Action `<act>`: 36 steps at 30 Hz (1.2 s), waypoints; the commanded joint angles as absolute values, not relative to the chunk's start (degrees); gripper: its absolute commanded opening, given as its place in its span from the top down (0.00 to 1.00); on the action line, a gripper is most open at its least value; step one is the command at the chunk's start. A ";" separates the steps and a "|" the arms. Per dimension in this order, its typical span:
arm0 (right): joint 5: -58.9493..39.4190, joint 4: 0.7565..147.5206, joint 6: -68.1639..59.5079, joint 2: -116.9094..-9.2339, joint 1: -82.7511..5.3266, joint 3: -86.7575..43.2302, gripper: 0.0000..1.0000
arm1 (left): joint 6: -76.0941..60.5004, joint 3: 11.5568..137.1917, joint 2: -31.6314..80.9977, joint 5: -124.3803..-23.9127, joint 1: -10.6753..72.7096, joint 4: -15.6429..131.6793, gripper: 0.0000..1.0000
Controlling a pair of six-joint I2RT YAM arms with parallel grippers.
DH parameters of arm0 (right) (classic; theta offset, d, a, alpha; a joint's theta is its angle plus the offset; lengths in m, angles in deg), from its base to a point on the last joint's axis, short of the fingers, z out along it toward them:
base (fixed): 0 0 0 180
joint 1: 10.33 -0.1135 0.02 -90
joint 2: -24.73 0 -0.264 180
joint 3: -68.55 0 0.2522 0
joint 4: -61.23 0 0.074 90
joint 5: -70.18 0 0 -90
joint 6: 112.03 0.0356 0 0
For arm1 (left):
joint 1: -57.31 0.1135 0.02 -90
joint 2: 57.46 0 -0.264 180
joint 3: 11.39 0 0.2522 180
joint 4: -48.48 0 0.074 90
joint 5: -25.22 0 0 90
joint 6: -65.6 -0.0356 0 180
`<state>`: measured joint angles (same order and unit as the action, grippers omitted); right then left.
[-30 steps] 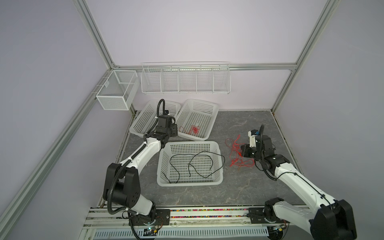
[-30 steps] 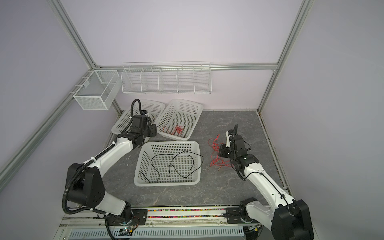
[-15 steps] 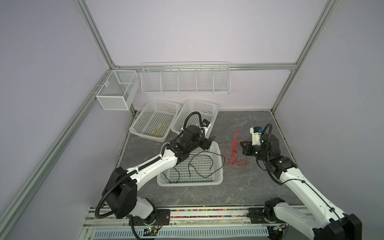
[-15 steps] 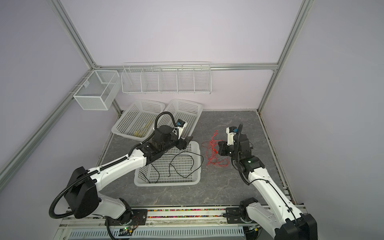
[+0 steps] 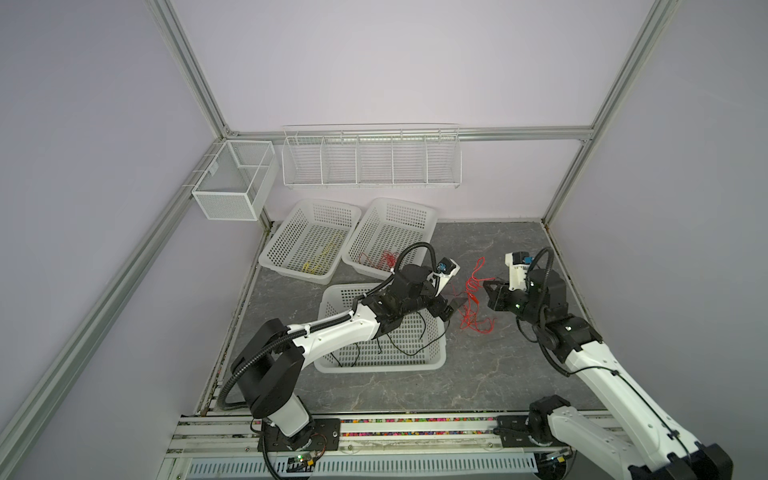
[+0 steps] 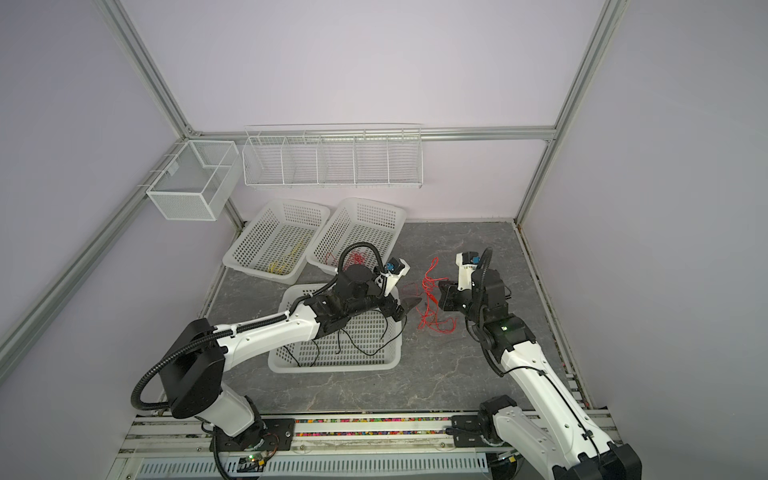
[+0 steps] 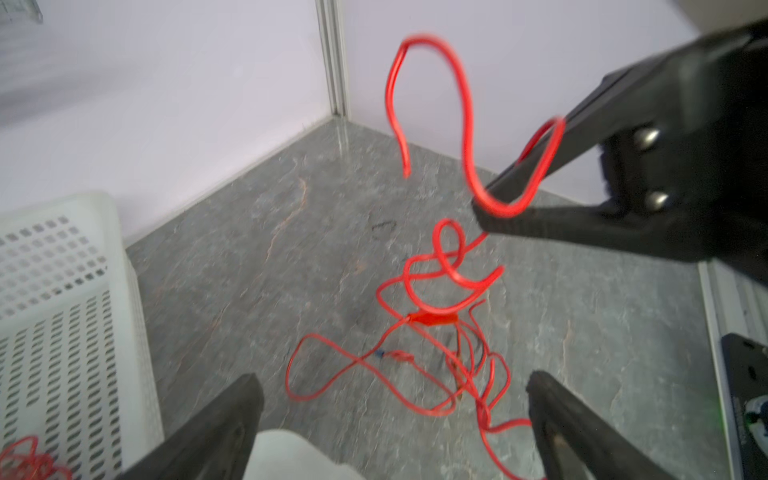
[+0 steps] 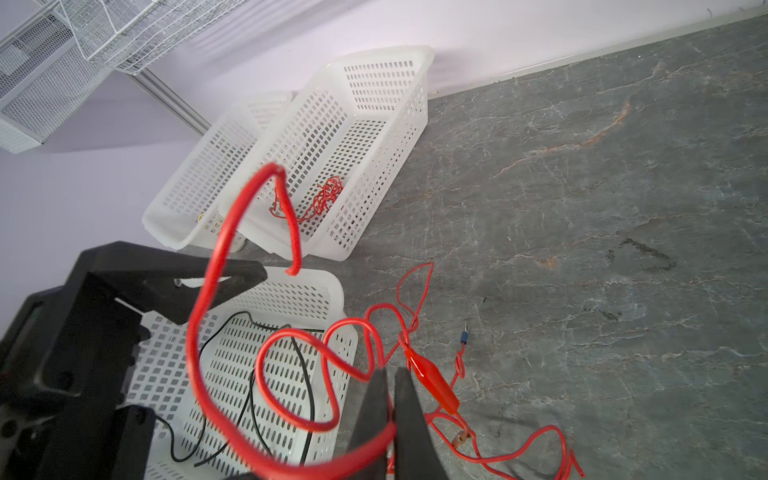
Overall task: Untangle the cables
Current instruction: 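Bring the left gripper back and grasp the thick red wire in the tangle, then hold the thick red wire with the left gripper while the right gripper releases the tangle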
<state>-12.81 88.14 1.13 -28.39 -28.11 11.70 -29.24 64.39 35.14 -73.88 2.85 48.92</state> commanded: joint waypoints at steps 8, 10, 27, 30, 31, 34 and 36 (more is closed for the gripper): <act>-6.74 86.16 3.01 -26.47 -28.52 10.87 0.93 | -28.54 70.07 40.46 -69.56 1.06 45.06 0.01; -5.72 85.89 3.27 -25.75 -28.52 10.84 0.93 | -28.17 70.58 41.27 -67.59 1.06 44.99 0.03; -15.29 90.94 3.02 -20.59 -28.52 10.84 0.93 | -27.91 69.87 41.86 -62.53 1.01 44.68 1.00; -20.00 93.21 2.86 -20.41 -28.52 10.76 0.93 | -28.05 69.33 41.59 -61.84 1.06 44.57 1.00; -21.92 94.19 2.85 -20.28 -28.49 10.68 0.94 | -28.02 69.09 41.43 -61.62 1.06 44.40 1.00; -27.78 97.16 2.89 -20.06 -28.50 10.76 0.93 | -28.14 68.34 41.05 -60.46 1.03 43.98 1.00; -30.39 98.52 2.46 -20.01 -28.48 10.85 0.93 | -28.23 67.90 40.81 -59.74 1.06 43.87 1.00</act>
<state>-20.92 93.88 2.83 -21.38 -28.83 11.70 -27.71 68.65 41.30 -64.72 -0.10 44.37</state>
